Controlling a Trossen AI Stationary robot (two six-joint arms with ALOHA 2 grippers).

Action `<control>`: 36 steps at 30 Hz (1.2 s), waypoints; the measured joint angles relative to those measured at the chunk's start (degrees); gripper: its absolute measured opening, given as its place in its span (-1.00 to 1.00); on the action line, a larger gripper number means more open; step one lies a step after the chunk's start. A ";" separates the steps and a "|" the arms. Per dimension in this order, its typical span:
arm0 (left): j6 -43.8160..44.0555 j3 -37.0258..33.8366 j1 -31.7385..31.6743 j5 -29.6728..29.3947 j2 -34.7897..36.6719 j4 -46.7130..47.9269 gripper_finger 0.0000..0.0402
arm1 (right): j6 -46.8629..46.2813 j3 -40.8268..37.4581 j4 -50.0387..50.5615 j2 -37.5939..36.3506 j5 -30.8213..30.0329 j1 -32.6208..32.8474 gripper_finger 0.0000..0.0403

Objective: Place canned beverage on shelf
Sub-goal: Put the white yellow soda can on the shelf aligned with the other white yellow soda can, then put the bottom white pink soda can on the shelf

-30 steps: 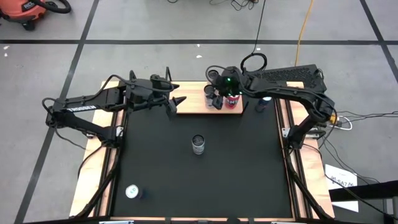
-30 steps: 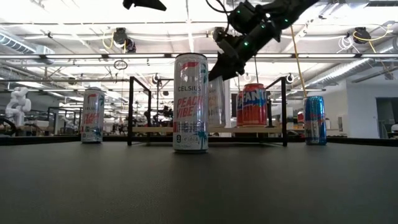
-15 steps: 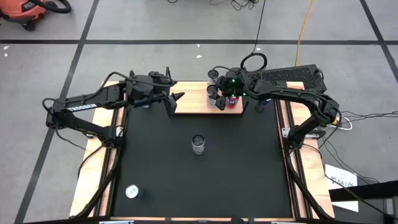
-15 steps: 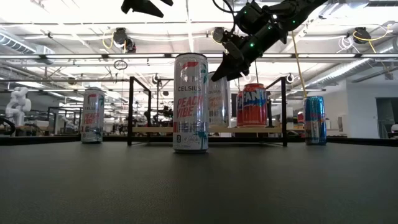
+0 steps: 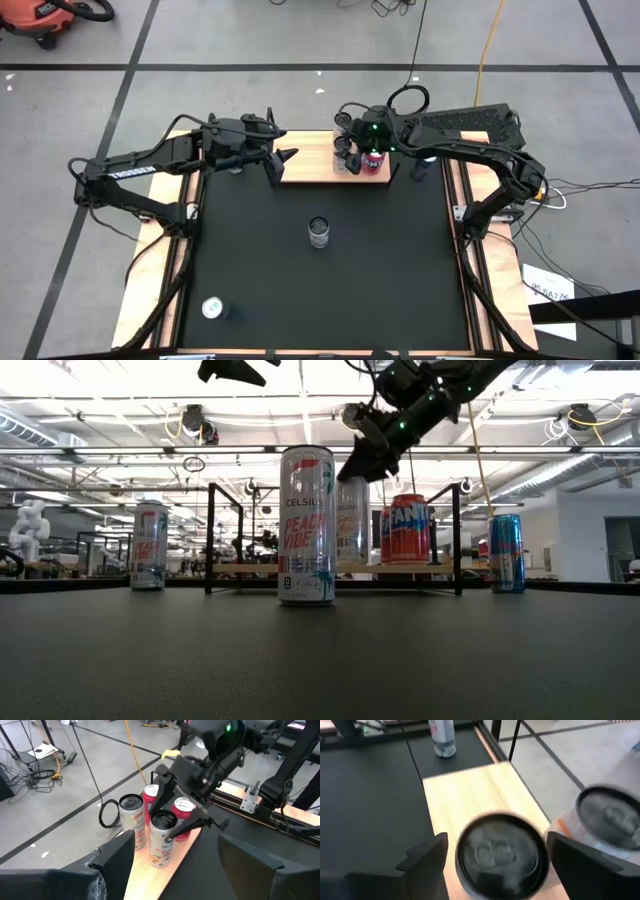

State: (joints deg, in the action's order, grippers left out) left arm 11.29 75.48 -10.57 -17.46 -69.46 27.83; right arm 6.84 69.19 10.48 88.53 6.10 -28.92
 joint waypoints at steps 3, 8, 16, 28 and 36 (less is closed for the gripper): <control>0.33 0.00 0.25 0.48 0.72 0.09 0.39 | 0.28 2.41 2.22 0.00 -0.04 0.02 0.64; 0.33 0.00 0.51 0.77 2.70 0.18 0.39 | -0.04 6.51 5.94 0.00 0.00 0.12 0.64; -0.08 0.00 0.96 0.60 5.77 0.82 0.39 | -10.12 8.44 3.95 -3.66 3.10 1.83 0.58; -2.89 0.00 3.84 -2.07 6.25 0.41 0.39 | -19.62 8.46 0.50 -12.36 -2.84 11.73 0.55; -3.08 0.00 4.98 0.93 6.18 0.14 0.39 | -23.07 8.46 -0.43 -11.99 -18.40 25.75 0.55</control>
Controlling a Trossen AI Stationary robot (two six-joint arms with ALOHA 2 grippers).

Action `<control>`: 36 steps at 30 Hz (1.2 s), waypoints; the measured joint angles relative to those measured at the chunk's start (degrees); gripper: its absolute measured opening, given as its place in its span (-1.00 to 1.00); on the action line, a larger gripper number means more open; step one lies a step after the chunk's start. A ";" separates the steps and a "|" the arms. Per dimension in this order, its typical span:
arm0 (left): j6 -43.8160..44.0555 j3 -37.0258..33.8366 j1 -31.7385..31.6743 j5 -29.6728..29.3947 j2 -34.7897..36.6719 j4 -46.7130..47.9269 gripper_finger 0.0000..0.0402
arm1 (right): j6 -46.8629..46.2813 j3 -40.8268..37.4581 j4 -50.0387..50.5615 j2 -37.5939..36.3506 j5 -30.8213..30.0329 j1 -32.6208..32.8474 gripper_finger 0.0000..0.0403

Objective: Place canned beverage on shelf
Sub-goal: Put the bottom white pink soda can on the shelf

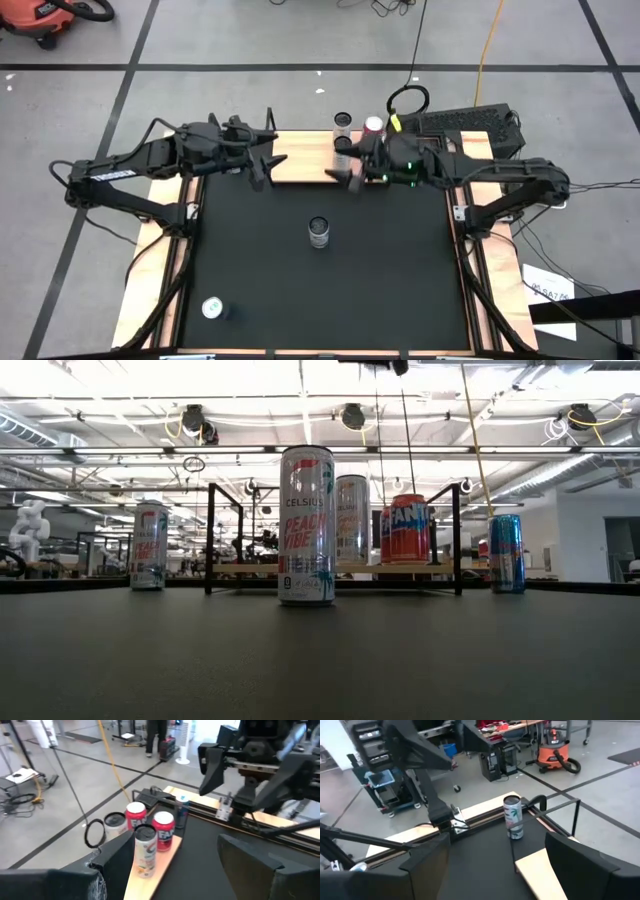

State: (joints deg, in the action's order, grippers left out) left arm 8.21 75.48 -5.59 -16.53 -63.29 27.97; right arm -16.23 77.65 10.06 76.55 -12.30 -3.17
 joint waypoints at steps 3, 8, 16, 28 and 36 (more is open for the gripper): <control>0.00 0.00 1.78 0.11 0.00 -0.05 0.39 | -1.48 0.00 -0.54 0.05 -5.67 4.66 0.55; 0.52 0.00 5.75 0.13 -0.40 -0.12 0.39 | -4.31 0.00 -2.08 1.17 -12.53 10.83 0.55; 3.51 -0.02 11.71 -0.17 -2.37 0.04 0.39 | -10.62 0.00 -0.84 3.35 -20.59 18.36 0.55; 5.01 -0.02 14.91 9.27 -13.40 1.07 0.39 | -25.58 -0.02 7.34 3.33 -5.62 19.89 0.55; 4.93 -0.02 16.16 9.66 -20.42 1.43 0.39 | -34.10 -0.07 18.31 4.55 -12.53 21.98 0.55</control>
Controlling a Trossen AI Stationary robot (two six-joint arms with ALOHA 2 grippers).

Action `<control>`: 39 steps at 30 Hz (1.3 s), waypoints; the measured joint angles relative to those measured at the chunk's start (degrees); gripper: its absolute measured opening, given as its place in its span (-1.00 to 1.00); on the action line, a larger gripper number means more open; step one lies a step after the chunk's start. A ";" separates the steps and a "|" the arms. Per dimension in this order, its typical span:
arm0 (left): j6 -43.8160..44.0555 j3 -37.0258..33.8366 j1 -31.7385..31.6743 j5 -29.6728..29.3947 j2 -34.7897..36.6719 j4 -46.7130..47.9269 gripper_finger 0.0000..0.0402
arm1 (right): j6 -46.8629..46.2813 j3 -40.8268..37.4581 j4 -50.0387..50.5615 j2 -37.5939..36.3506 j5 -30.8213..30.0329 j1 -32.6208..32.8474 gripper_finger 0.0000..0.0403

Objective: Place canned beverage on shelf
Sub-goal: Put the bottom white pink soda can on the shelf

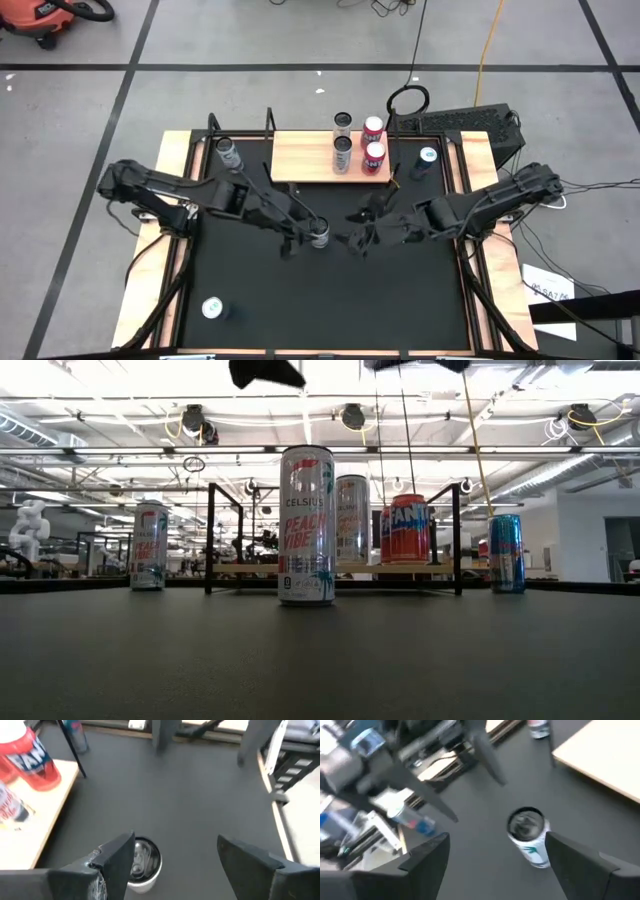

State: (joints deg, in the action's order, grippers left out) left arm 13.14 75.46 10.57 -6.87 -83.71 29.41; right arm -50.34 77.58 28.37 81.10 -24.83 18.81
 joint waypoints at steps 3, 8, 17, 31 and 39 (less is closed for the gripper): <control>0.01 0.00 0.00 -0.20 -1.55 0.38 0.39 | -4.64 0.04 4.73 -0.22 -3.78 0.95 0.55; 0.00 0.00 -0.38 -0.97 -1.72 0.29 0.39 | -8.37 0.02 9.52 -0.75 -5.30 2.00 0.55; 1.58 0.00 -2.59 -1.51 -4.68 2.90 0.53 | -9.78 0.04 11.44 -0.83 -5.28 2.05 0.55; 3.07 0.00 -3.97 -0.90 -10.68 2.74 0.97 | -9.55 0.02 11.84 -0.83 -5.39 2.05 0.55; 2.45 0.00 -4.61 0.77 -11.70 3.35 0.72 | -9.01 0.02 12.55 -0.83 -5.41 2.05 0.55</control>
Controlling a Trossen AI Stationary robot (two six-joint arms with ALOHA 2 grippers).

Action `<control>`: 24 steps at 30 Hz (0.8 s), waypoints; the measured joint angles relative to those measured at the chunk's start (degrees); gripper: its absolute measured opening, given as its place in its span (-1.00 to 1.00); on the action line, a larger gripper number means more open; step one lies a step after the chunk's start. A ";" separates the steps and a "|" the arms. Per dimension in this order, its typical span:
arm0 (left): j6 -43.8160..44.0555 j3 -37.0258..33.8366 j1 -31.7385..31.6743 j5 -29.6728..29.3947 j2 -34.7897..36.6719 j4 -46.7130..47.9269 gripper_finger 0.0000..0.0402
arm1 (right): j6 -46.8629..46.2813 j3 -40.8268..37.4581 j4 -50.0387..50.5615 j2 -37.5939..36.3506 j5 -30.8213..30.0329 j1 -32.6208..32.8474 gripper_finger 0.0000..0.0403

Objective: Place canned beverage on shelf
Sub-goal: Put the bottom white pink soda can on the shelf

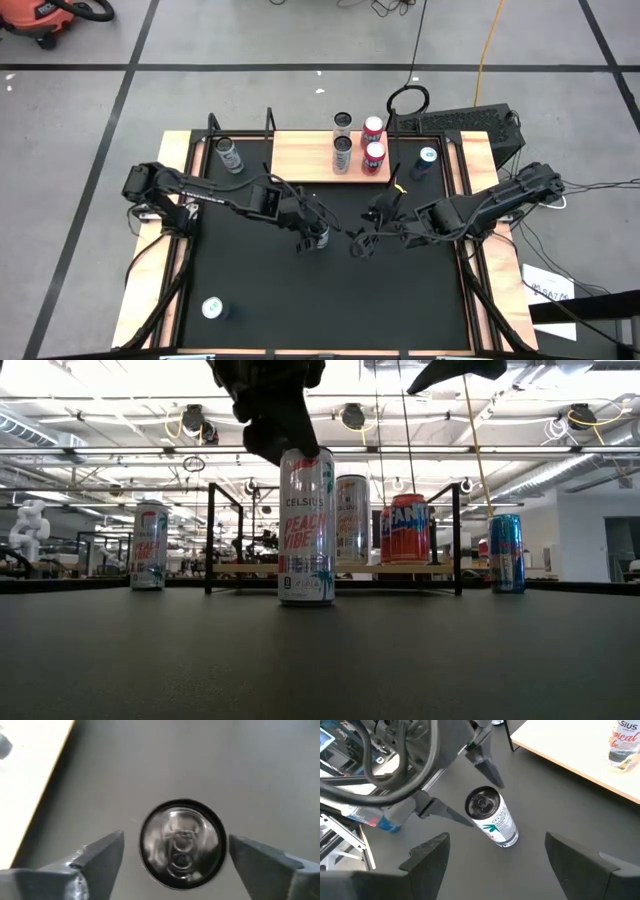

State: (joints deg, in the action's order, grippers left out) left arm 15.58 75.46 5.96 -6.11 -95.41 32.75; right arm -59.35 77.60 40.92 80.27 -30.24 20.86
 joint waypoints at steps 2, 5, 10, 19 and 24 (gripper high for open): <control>-1.31 0.00 0.00 1.27 -0.56 -0.53 0.60 | 0.02 0.00 0.56 0.00 -0.02 -0.02 0.55; -2.54 0.00 0.00 1.42 -1.00 -0.17 0.43 | 0.02 0.00 1.05 0.00 -0.14 -0.23 0.55; -2.50 0.04 -0.40 1.40 -1.49 -0.76 0.21 | -0.02 0.00 1.07 0.00 -1.22 -0.28 0.55; -7.07 0.85 -5.06 1.72 0.74 3.05 0.15 | 0.20 0.00 2.47 -2.88 -2.98 -0.26 0.55; -13.14 4.87 -9.37 1.72 1.90 8.90 0.15 | 0.48 0.00 3.76 -6.05 -4.30 -0.26 0.55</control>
State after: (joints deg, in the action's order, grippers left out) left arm 2.44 80.33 -3.41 -4.38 -93.52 41.66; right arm -58.87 77.60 44.68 74.22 -34.54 20.60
